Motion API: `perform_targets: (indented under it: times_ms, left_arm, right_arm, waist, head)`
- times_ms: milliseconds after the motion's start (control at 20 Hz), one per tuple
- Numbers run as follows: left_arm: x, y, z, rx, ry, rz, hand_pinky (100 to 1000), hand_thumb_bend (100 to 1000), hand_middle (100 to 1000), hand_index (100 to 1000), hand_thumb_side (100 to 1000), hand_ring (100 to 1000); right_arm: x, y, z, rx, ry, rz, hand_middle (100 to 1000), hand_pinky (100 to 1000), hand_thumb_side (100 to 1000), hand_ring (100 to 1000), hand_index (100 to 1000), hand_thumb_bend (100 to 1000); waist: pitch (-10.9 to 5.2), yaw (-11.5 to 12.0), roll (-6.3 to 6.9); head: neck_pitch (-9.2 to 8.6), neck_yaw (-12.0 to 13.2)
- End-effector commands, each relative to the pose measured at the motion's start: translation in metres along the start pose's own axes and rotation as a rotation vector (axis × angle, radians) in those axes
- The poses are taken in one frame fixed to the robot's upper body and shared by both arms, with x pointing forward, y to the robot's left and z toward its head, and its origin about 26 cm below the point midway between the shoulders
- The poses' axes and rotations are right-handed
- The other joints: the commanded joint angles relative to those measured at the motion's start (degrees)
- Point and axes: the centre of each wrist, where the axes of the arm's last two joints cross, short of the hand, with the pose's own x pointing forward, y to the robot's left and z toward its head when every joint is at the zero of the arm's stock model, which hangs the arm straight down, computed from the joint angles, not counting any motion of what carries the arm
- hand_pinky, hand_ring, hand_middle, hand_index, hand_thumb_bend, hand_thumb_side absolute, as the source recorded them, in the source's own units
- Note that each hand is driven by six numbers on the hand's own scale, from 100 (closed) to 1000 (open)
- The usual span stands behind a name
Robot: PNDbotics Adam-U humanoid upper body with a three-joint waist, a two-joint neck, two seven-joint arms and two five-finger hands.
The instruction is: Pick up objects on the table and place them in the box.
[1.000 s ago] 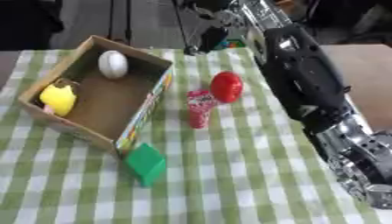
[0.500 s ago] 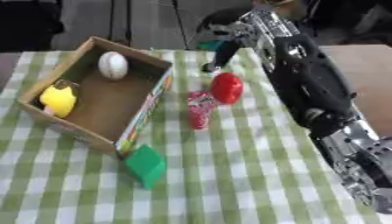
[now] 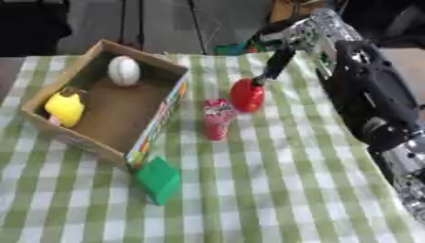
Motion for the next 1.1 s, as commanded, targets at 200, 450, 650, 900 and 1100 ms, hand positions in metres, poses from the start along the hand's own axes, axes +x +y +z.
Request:
perform_targets:
  times_ms: [200, 450, 650, 900, 1100]
  left_arm:
    - [0.003, 0.003, -0.007, -0.012, -0.028, -0.014, 830, 118, 817, 828, 1000, 850]
    - [0.003, 0.003, -0.008, -0.01, -0.027, -0.014, 830, 114, 811, 824, 1000, 849]
    - [0.003, 0.002, -0.007, -0.01, -0.025, -0.012, 830, 112, 808, 822, 1000, 848]
    - [0.003, 0.002, -0.008, -0.007, -0.024, -0.011, 830, 108, 803, 817, 1000, 848]
    - [0.003, 0.001, -0.008, -0.005, -0.021, -0.009, 830, 105, 801, 812, 1000, 847]
  right_arm:
    - [-0.014, -0.008, 0.016, 0.016, 0.016, -0.001, 1000, 786, 384, 936, 1000, 525]
    - [-0.015, -0.002, 0.014, -0.009, -0.007, -0.026, 1000, 750, 391, 919, 1000, 527]
    - [-0.013, 0.0, 0.012, -0.031, -0.021, -0.039, 1000, 747, 408, 911, 1000, 529]
    - [-0.009, 0.004, 0.008, -0.043, -0.035, -0.052, 1000, 730, 421, 913, 1000, 518]
    - [-0.005, 0.011, 0.002, -0.059, -0.054, -0.082, 1000, 701, 436, 905, 1000, 507]
  waist:
    - [-1.51, -0.02, 0.29]
    - [-1.25, 0.03, 0.39]
    - [-1.15, 0.07, 0.3]
    - [-1.06, 0.26, 0.23]
    - [-0.89, 0.39, 0.2]
  head:
    - [-0.25, 0.19]
    - [-0.25, 0.2]
    - [-0.26, 0.21]
    - [-0.44, 0.18]
    - [-0.5, 0.24]
